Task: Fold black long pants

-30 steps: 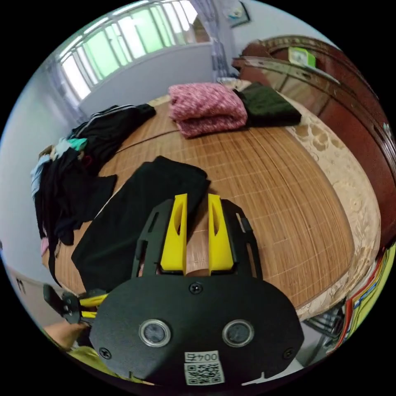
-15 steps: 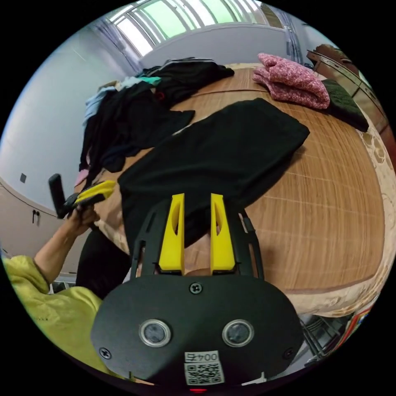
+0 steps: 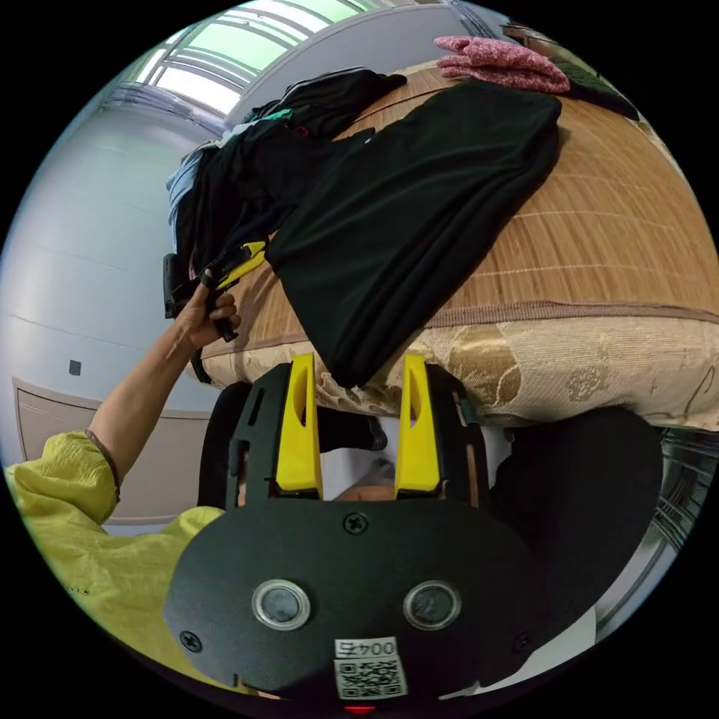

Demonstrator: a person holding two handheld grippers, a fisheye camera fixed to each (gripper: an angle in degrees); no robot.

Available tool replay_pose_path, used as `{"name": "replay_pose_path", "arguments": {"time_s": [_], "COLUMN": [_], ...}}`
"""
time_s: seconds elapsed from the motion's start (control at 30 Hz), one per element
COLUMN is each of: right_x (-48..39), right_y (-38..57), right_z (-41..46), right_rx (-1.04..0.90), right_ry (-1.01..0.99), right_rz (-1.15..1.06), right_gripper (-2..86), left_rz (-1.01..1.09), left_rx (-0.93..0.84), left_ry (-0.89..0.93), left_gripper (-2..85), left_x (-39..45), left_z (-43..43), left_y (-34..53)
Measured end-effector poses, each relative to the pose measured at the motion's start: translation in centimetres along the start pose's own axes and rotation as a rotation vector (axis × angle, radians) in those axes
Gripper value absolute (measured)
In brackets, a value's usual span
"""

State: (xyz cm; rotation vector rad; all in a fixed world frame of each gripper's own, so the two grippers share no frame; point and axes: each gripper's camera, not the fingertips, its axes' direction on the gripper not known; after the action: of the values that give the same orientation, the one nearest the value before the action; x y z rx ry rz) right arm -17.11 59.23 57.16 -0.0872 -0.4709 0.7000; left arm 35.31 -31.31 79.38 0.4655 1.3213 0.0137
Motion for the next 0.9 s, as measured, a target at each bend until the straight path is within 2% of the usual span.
{"name": "replay_pose_path", "arguments": {"time_s": [0.33,0.43,0.6,0.77,0.9], "right_x": [-0.3,-0.4,-2.1,-1.3,-0.1], "right_y": [-0.2,-0.3,-0.6,0.2,0.0], "right_z": [4.9,5.3,5.7,4.6,3.9], "right_rx": [-0.075,-0.071,-0.155,-0.345,-0.414], "right_ry": [-0.099,-0.13,-0.008,0.133,0.068], "right_rz": [0.093,0.094,-0.007,-0.074,0.005], "right_gripper": [14.9,6.4,2.1,1.4,2.0], "left_rz": [0.024,0.009,-0.05,0.058,0.05], "left_rx": [-0.071,-0.075,-0.096,-0.252,-0.145], "left_ry": [0.056,0.067,0.077,0.065,0.125], "left_gripper": [11.6,7.6,2.4,1.7,2.3], "left_x": [-2.9,-3.7,-4.8,-2.7,-2.4], "left_z": [0.7,0.8,0.3,0.2,-0.7], "left_y": [-1.0,-1.3,-1.0,2.3,5.7]}}
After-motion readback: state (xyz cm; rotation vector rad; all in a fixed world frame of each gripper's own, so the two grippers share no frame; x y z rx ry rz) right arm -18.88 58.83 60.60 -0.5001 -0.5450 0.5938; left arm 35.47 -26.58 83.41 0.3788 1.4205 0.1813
